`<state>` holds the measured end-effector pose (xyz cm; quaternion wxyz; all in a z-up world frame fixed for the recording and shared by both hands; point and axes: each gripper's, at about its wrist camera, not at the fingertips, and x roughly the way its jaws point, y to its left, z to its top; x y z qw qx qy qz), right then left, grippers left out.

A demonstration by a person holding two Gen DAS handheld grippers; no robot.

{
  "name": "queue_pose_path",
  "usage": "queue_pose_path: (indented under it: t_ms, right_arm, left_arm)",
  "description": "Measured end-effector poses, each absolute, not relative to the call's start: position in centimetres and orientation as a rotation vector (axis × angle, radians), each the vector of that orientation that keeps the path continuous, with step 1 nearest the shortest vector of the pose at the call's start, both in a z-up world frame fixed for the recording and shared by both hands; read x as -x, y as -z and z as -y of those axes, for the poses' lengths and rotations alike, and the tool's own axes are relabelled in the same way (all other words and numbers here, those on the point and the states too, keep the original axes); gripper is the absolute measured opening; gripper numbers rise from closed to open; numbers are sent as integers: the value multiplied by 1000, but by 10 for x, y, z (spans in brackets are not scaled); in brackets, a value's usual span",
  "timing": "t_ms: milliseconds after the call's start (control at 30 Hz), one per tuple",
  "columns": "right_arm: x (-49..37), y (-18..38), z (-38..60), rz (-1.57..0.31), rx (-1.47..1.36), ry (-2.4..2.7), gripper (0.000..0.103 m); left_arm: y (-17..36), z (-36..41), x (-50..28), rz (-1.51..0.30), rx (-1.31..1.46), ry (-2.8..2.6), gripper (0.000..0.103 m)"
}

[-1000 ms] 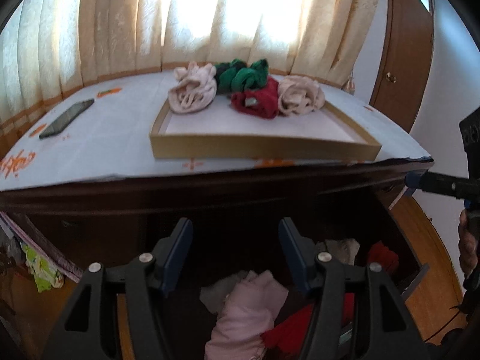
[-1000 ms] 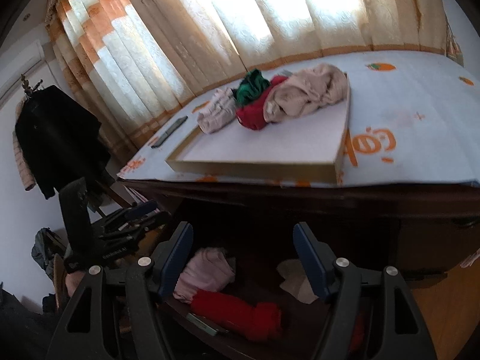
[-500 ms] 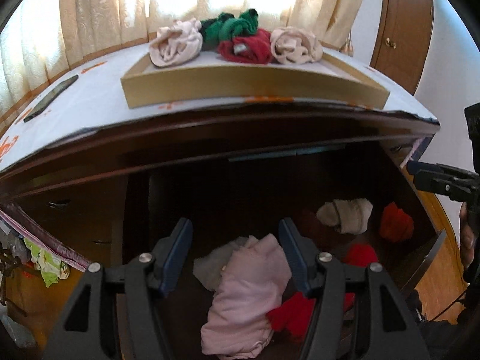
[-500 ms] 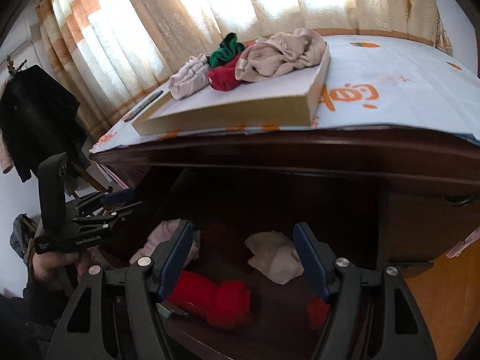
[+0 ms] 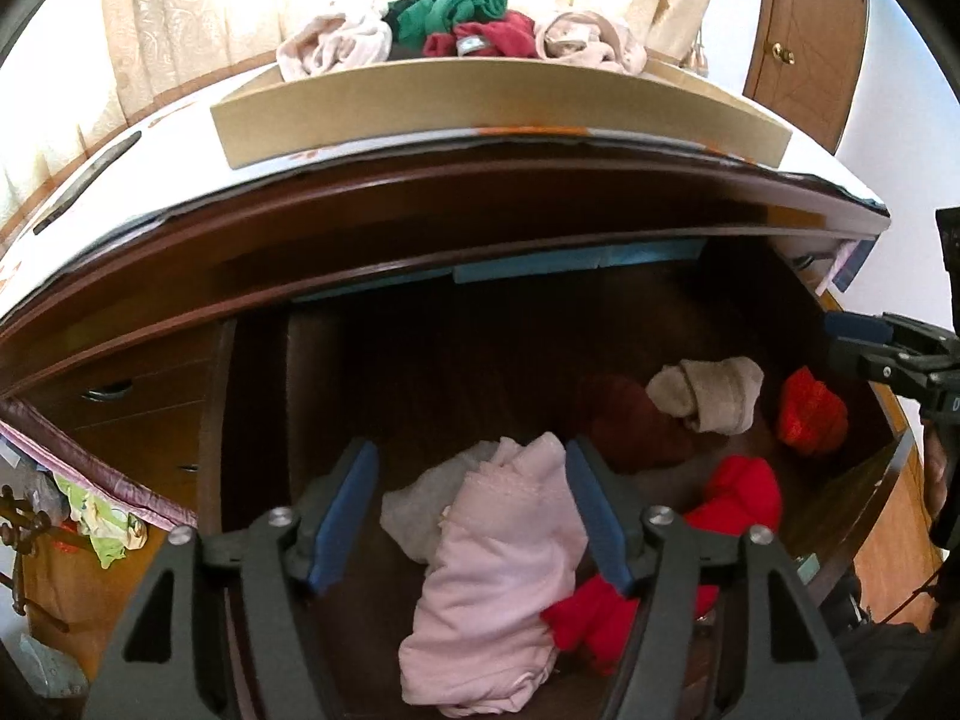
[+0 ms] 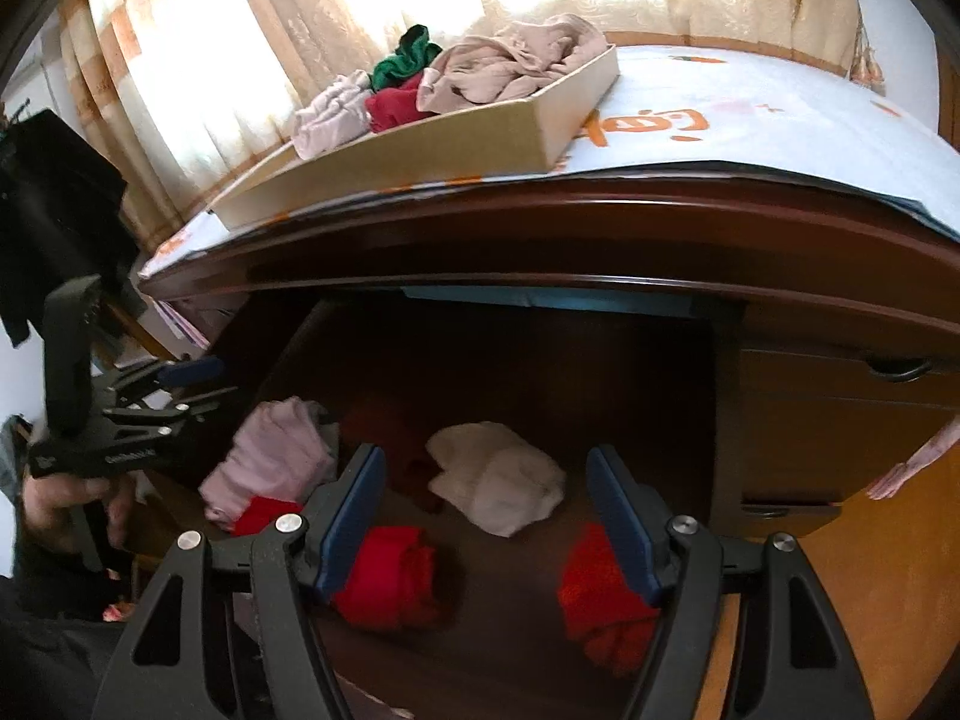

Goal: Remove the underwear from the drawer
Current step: 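Lower both open tools back down into the open drawer, then close the left tool on the light pink garment while the right tool grasps the red garment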

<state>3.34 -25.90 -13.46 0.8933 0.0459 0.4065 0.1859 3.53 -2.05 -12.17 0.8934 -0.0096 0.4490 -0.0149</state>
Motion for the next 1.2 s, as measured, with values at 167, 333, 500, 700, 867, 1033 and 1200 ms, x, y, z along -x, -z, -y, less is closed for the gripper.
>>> queue_pose_path:
  t_ms: [167,333,500,700,867,1033,1200]
  right_arm:
    - [-31,140,260,-856,-60,-383,71]
    - [-31,141,257,-852,-3,-364,71]
    - [-35,143,249,-856,48,-373,71]
    - [-42,149,237,-875,106,-384,71]
    - [-46,152,228,-894,143,-414,71]
    - [-50,156,213,-939,180,-492,71]
    - [-54,158,197,-976,262,-560,71]
  left_arm:
    - [126,20,-37,-947,16,25,66]
    - [129,20,-37,-957,12,24,68]
    - [134,21,-39,-982,0,24,68]
    - [136,22,-40,-993,-8,27,68]
    - [136,22,-41,-1008,-14,40,68]
    - [138,22,-43,-1028,-34,47,68]
    - [142,25,-45,-1053,-68,59,69]
